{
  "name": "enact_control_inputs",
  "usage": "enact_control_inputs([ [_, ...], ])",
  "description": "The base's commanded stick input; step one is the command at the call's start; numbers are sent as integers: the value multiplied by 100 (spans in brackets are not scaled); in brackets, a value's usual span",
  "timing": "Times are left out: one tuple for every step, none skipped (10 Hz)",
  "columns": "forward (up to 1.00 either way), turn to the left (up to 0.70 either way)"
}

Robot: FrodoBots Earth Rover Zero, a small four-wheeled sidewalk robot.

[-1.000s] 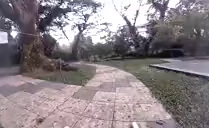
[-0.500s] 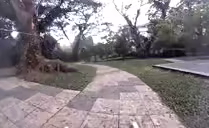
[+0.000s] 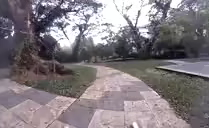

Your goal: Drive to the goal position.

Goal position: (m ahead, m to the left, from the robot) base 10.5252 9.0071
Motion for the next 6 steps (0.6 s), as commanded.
enact_control_inputs([
  [70, 1],
  [70, 1],
  [70, -1],
  [70, -11],
  [70, -13],
  [70, -13],
])
